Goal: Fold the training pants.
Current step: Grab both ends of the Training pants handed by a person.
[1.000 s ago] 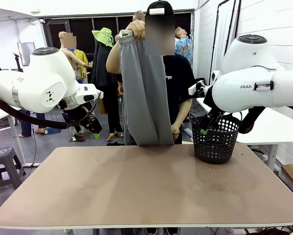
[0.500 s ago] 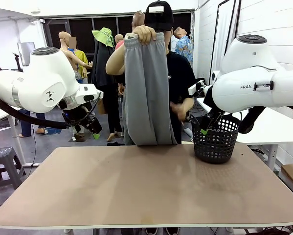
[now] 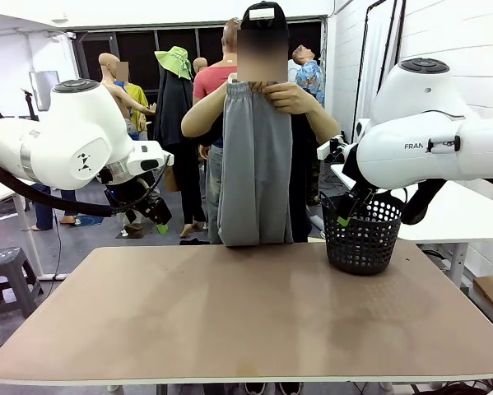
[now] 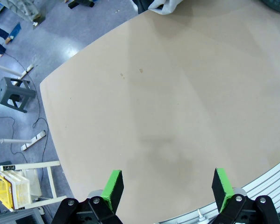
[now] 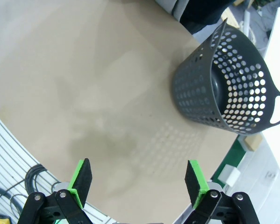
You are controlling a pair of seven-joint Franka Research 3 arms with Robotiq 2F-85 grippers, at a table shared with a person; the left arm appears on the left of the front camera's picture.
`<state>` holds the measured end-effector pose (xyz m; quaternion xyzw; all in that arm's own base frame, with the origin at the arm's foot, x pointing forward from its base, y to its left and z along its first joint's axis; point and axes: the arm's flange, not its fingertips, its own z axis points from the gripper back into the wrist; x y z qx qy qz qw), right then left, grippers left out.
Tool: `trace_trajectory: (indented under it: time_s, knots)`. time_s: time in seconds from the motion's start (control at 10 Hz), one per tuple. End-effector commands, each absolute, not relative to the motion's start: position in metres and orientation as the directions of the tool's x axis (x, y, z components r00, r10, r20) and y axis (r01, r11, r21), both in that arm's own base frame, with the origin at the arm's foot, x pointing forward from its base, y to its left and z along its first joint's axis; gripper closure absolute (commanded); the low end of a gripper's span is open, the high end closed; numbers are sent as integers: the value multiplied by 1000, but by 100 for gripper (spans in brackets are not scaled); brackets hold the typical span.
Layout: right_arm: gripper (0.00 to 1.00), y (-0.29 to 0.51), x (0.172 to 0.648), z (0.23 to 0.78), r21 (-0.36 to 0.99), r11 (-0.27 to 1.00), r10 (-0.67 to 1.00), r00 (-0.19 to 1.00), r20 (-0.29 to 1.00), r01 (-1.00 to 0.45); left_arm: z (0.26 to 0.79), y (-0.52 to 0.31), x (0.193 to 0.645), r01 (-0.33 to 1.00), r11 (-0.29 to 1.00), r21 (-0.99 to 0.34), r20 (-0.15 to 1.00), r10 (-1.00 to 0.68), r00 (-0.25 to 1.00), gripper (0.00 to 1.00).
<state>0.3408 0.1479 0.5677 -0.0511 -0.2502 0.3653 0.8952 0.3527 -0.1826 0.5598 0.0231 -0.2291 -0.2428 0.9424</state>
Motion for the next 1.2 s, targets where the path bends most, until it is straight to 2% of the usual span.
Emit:
trace_trajectory:
  time_s: [0.0,1.1]
  knots:
    - [0,148,341,567,-275,728,680,607,412,-628,560,-183,353,447,881,156,427,-468,774,0]
    - [0,148,341,567,-275,728,680,607,412,-628,560,-183,353,447,881,156,427,-468,774,0]
